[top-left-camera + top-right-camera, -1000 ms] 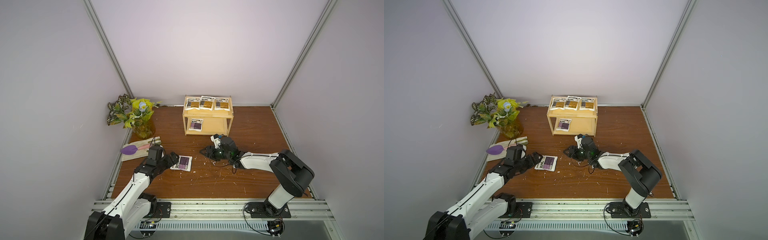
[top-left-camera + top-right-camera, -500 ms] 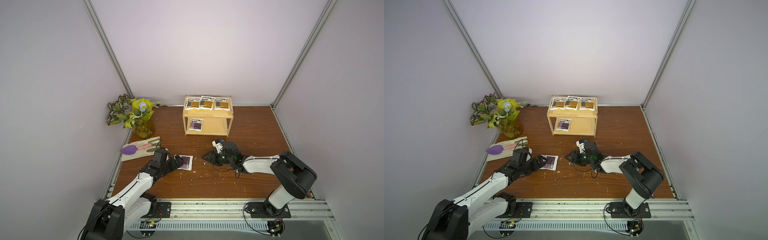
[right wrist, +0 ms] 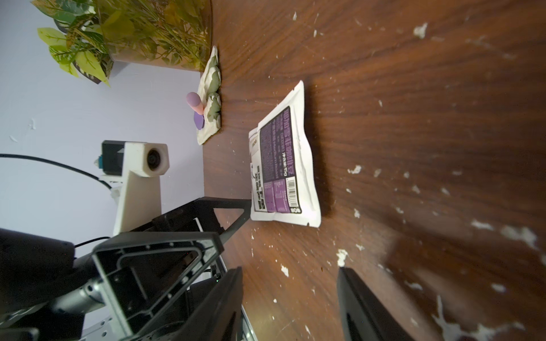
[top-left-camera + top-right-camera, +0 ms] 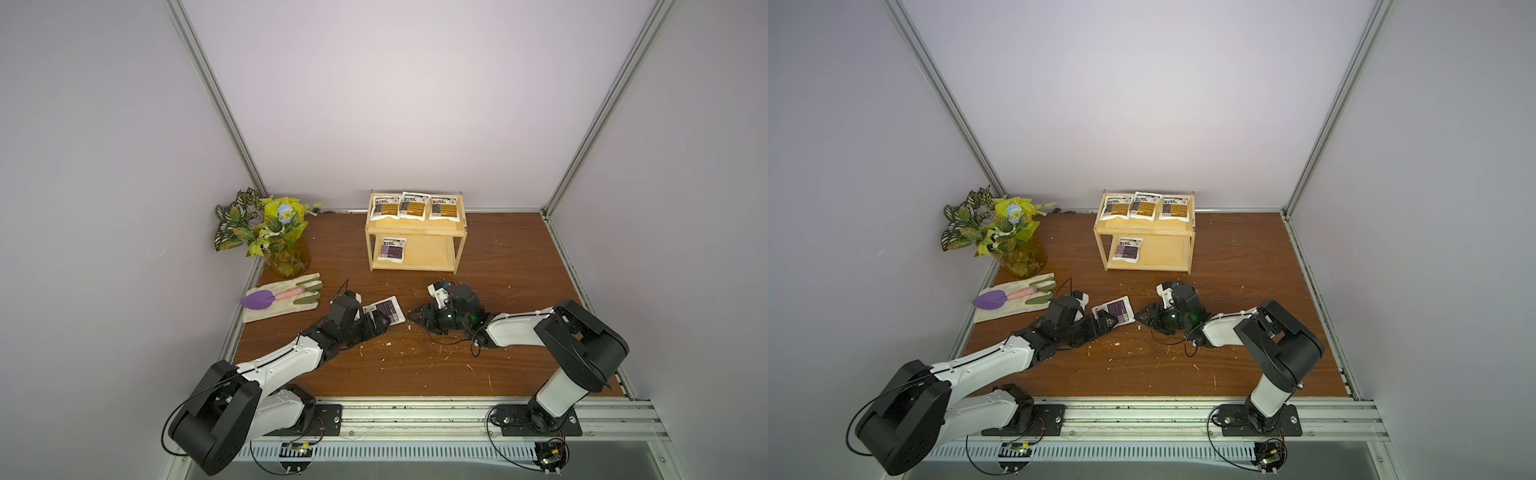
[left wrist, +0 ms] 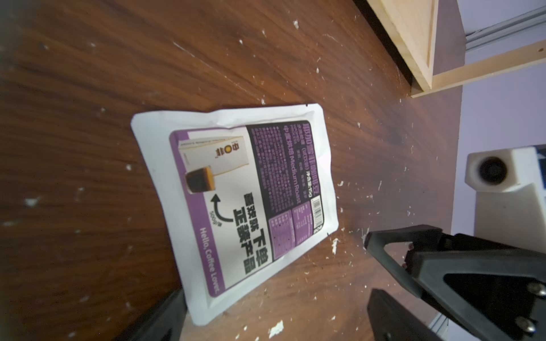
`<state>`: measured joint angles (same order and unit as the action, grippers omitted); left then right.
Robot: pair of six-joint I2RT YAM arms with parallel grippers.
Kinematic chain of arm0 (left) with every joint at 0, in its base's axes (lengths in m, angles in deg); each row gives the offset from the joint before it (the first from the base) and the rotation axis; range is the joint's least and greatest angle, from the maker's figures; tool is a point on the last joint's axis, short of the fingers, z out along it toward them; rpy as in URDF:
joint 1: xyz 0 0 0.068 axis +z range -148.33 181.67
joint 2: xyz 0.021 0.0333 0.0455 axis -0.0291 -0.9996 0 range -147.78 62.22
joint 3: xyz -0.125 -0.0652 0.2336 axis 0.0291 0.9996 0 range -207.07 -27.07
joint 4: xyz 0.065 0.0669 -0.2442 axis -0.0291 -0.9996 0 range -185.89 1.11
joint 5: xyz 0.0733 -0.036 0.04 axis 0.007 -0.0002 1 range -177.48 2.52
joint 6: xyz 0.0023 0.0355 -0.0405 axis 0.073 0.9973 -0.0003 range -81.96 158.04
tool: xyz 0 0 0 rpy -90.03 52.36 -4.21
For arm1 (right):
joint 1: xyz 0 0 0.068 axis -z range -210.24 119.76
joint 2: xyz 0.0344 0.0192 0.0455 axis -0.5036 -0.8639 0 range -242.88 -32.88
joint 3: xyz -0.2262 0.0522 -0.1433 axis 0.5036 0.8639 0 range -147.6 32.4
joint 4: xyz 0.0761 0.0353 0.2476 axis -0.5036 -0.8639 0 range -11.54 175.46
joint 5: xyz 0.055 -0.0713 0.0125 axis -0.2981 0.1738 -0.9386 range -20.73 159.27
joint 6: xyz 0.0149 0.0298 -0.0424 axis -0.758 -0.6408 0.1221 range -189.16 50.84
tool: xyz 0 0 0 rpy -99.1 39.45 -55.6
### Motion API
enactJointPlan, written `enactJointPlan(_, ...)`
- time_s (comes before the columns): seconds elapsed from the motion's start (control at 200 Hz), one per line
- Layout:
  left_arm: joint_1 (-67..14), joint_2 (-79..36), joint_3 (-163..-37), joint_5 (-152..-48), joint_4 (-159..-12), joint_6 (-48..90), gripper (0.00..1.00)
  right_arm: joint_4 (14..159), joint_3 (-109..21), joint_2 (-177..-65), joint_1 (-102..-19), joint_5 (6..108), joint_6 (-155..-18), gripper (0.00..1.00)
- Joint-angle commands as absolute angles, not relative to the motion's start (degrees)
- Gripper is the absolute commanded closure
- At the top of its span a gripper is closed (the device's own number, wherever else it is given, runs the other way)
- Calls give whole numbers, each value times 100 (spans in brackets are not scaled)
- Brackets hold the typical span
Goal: Place the bagged coffee beans on the shelf by color
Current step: Pick up the bagged coffee beans at the center of the board.
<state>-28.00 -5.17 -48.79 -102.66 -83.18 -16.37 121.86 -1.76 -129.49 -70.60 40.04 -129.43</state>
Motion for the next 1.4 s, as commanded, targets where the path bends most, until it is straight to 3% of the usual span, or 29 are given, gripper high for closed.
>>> enactJointPlan(0.0, -2758, -470, -5036, -9955, -8563, -1512, 0, 12158, -514, -13132, -7045, 3893, -12582, 42)
enactJointPlan(0.225, -2267, -418, -4982, -10126, -8646, -1221, 0, 11652, -1031, -13575, -7023, 3984, -12064, 43)
enactJointPlan(0.635, -2222, -1255, -5363, -10393, -8054, -943, 1, 11700, -1466, -14428, -7023, 3718, -11935, 43)
enactJointPlan(0.951, -2220, -1842, -5674, -10628, -7837, -819, 1, 14525, -730, -15094, -7030, 3220, -13689, 45)
enactJointPlan(1.096, -2223, -1984, -5782, -10688, -7809, -793, 1, 14949, -663, -15241, -7023, 3210, -13959, 48)
enactJointPlan(1.216, -2224, -2089, -5924, -10700, -7854, -708, 1, 14777, -715, -15220, -7024, 3142, -13838, 53)
enactJointPlan(1.396, -2218, -2197, -6064, -10733, -7899, -652, 1, 14840, -638, -15197, -6997, 3128, -13831, 70)
